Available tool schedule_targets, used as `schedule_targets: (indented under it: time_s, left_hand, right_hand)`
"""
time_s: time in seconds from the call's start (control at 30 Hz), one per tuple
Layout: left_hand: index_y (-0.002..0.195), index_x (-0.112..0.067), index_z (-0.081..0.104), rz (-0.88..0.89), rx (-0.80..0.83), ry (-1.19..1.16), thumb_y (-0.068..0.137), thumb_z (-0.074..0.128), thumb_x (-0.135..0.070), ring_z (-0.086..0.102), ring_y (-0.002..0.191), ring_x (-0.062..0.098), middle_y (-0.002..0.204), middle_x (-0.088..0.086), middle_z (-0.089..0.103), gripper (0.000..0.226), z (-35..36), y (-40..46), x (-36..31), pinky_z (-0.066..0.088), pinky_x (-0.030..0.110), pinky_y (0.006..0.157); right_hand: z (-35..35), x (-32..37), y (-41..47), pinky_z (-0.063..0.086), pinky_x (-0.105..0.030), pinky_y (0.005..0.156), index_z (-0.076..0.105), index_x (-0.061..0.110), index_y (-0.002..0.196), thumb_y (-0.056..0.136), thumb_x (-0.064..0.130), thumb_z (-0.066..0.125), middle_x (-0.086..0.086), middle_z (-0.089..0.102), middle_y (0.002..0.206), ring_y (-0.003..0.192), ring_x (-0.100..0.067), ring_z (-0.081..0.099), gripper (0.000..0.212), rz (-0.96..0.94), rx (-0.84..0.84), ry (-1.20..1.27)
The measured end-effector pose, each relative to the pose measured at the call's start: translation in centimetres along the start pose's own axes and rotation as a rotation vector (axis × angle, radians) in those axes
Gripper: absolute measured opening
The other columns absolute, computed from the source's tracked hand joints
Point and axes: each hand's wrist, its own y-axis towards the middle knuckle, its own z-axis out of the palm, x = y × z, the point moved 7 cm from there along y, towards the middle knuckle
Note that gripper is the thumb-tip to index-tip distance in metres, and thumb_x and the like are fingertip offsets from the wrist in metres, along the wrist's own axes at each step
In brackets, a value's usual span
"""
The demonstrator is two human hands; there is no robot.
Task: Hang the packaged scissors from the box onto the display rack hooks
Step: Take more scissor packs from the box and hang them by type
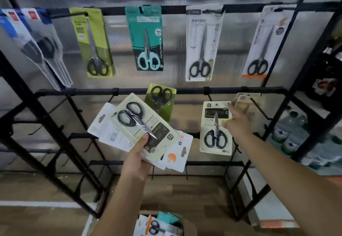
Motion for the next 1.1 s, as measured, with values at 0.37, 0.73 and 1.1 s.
schedule_targets:
  time_s: [0.37, 0.73, 1.1]
  left_hand:
    - [0.125, -0.012, 0.056, 0.053, -0.132, -0.013, 0.07, 0.062, -0.022, 0.072, 0.075, 0.017, 0.092, 0.004, 0.075, 0.056, 1.6, -0.9, 2.7, 0.058, 0.035, 0.056]
    - [0.133, -0.01, 0.051, 0.098, -0.091, -0.045, 0.079, 0.053, -0.022, 0.067, 0.097, 0.024, 0.115, 0.011, 0.067, 0.055, 2.7, -1.2, 2.9, 0.055, 0.046, 0.084]
    - [0.108, -0.018, 0.063, 0.058, -0.052, 0.051, 0.072, 0.06, -0.016, 0.072, 0.08, 0.02, 0.095, 0.004, 0.074, 0.036, 3.7, -1.6, 4.5, 0.058, 0.036, 0.061]
  right_hand:
    - [0.1, -1.7, 2.2, 0.035, -0.005, 0.039, 0.049, 0.026, 0.134, 0.077, -0.013, 0.057, -0.013, 0.062, 0.116, 0.062, -0.01, 0.056, 0.07, -0.182, -0.023, 0.01]
    - [2.2, -1.0, 5.6, 0.048, -0.037, 0.079, 0.025, 0.044, 0.142, 0.091, 0.006, 0.052, 0.0, 0.059, 0.111, 0.096, -0.026, 0.059, 0.07, -0.09, 0.08, -0.244]
    - [4.6, -0.4, 1.1, 0.045, -0.026, 0.077, 0.029, 0.022, 0.144, 0.084, 0.03, 0.067, 0.005, 0.062, 0.108, 0.098, -0.012, 0.06, 0.072, 0.04, 0.364, 0.419]
